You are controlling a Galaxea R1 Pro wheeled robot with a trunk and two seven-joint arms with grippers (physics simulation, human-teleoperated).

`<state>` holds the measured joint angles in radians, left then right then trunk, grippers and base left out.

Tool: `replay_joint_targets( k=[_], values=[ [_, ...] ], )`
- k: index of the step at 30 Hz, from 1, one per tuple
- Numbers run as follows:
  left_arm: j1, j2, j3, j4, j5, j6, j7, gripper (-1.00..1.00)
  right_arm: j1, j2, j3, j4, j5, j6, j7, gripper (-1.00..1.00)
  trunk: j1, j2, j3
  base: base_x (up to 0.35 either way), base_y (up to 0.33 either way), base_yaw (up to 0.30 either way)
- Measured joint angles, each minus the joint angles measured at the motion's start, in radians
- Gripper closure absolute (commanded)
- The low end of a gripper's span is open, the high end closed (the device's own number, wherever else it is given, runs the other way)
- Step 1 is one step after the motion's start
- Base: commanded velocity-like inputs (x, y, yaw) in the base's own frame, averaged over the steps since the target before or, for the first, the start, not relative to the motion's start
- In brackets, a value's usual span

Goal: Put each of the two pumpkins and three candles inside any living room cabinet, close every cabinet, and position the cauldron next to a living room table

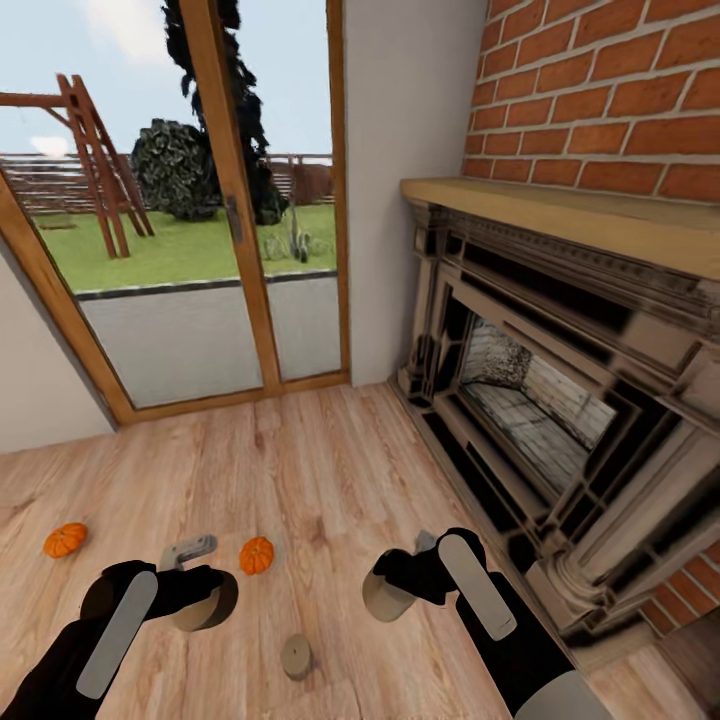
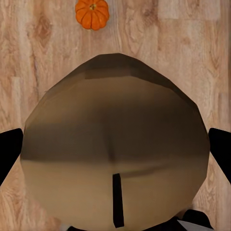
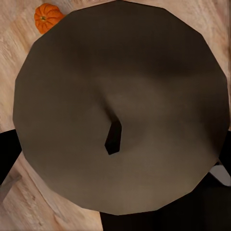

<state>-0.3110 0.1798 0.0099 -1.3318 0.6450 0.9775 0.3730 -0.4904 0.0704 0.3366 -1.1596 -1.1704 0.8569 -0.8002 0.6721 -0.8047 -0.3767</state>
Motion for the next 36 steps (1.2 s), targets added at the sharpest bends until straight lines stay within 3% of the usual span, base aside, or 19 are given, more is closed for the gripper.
replay_joint_targets(
  k=[14, 20, 24, 26, 28, 32, 36],
  values=[
    [0.000, -0.004, -0.010, 0.006, -0.003, 0.001, 0.000, 1.00, 0.000, -0.006, -0.003, 0.021, 0.005, 0.001, 0.000, 1.00, 0.000, 0.000, -0.017, -0.002, 0.002, -0.194],
    [0.000, -0.010, -0.012, 0.020, 0.002, 0.002, -0.002, 1.00, 0.007, -0.011, 0.004, 0.030, 0.016, -0.033, 0.071, 1.00, 0.000, 0.000, -0.025, 0.000, 0.000, -0.135],
    [0.000, -0.013, -0.015, 0.067, 0.002, 0.001, -0.006, 1.00, 0.008, -0.012, 0.007, 0.074, 0.058, -0.055, 0.086, 1.00, 0.000, 0.000, -0.031, 0.000, 0.000, -0.071],
    [0.000, -0.015, -0.019, 0.122, 0.004, -0.005, -0.008, 1.00, 0.008, -0.012, 0.009, 0.115, 0.109, -0.108, 0.097, 1.00, 0.000, 0.000, -0.035, 0.000, 0.000, -0.017],
    [-0.001, -0.015, -0.020, 0.140, 0.002, -0.011, -0.009, 1.00, 0.010, -0.012, 0.011, 0.135, 0.127, -0.144, 0.111, 1.00, 0.000, 0.000, -0.038, 0.000, 0.000, -0.009],
    [-0.001, -0.015, -0.022, 0.225, -0.011, -0.056, -0.009, 1.00, 0.018, -0.012, 0.023, 0.189, 0.195, -0.190, 0.175, 1.00, 0.000, 0.000, -0.045, 0.000, 0.000, -0.002],
    [-0.001, -0.015, -0.025, 0.290, -0.008, -0.104, -0.009, 1.00, 0.020, -0.013, 0.025, 0.222, 0.216, -0.238, 0.198, 1.00, 0.000, 0.000, -0.051, 0.000, 0.000, 0.000]
  ],
)
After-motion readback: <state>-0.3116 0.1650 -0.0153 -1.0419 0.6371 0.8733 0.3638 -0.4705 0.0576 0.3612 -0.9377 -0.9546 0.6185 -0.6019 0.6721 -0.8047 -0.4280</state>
